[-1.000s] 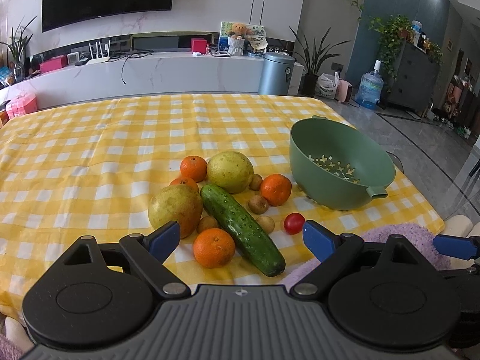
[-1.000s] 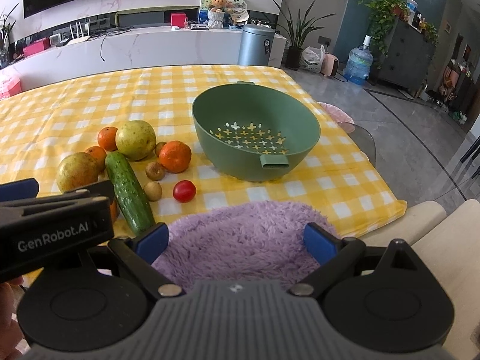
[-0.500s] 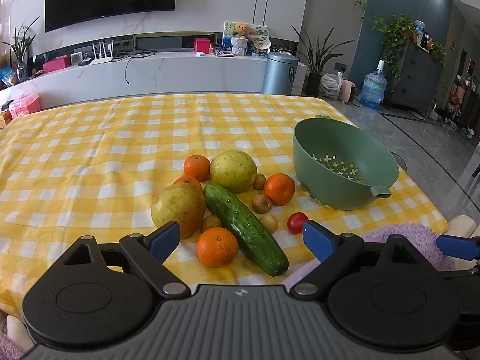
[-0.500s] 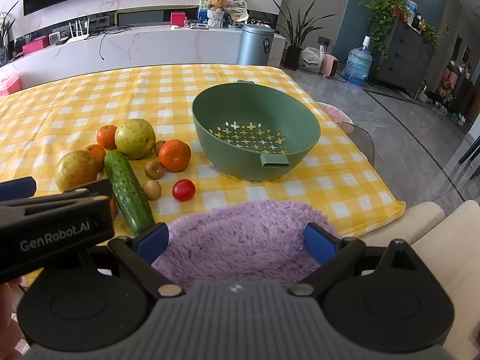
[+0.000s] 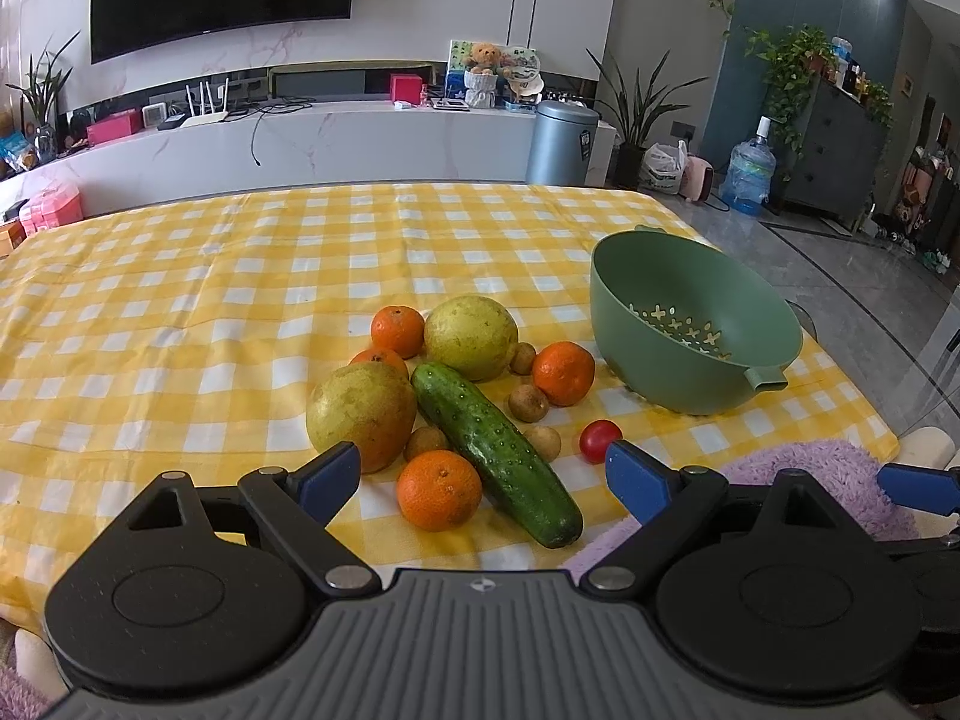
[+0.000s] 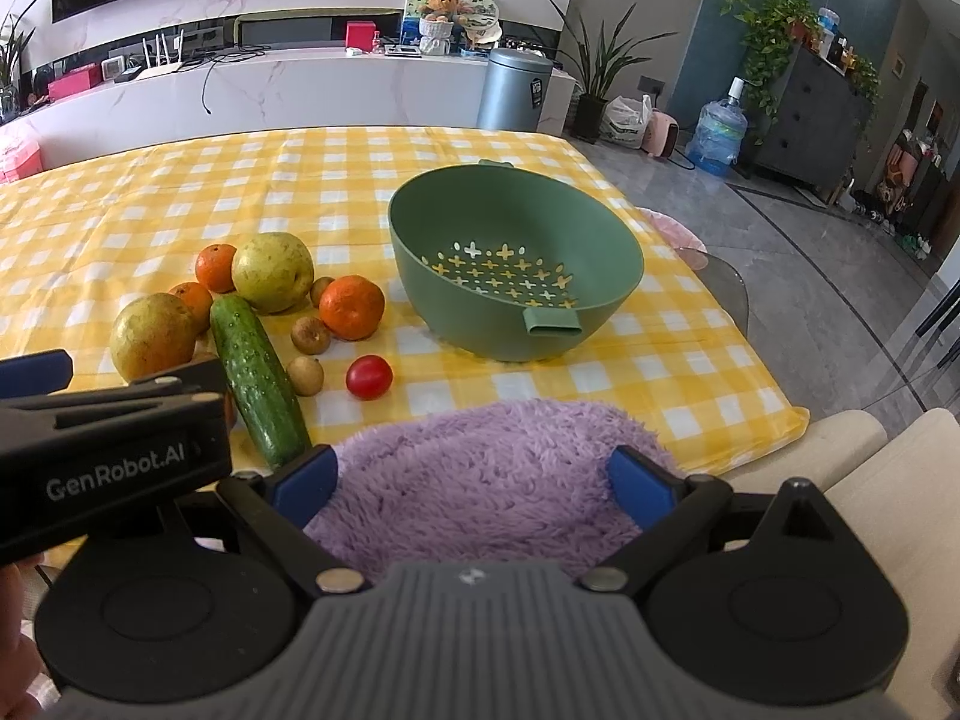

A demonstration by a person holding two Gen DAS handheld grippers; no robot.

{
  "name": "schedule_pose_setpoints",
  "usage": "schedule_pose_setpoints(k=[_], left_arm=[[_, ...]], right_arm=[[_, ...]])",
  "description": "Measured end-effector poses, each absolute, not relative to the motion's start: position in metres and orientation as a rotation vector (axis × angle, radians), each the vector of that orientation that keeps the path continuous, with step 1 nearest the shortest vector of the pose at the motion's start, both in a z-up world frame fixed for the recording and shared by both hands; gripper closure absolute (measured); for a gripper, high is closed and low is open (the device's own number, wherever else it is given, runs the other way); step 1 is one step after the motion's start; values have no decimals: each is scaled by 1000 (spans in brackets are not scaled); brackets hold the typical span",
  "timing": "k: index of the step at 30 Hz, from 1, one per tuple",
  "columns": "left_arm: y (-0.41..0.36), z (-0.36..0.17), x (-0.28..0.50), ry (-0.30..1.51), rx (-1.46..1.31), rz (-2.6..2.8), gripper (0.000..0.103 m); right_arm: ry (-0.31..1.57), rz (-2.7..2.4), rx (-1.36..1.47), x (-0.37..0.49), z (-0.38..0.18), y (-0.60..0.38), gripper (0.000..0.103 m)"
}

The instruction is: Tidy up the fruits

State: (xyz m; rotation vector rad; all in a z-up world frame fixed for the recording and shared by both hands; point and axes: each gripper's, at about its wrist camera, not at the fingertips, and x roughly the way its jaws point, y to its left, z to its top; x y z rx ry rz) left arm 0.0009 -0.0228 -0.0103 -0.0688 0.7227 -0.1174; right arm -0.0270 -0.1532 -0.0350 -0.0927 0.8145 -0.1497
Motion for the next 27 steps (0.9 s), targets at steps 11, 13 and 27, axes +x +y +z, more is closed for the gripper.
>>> schedule_pose_setpoints(k=[11, 13, 27], left_arm=[[-20, -12, 2, 736, -67, -114, 0], [-20, -13, 3, 741, -63, -112, 0], [-17, -14, -1, 706, -72, -138, 0]], right_arm=[[818, -152, -106, -27, -35, -150, 9], [820, -153, -118, -27, -36, -149, 9], [785, -124, -152, -30, -34, -146, 11]])
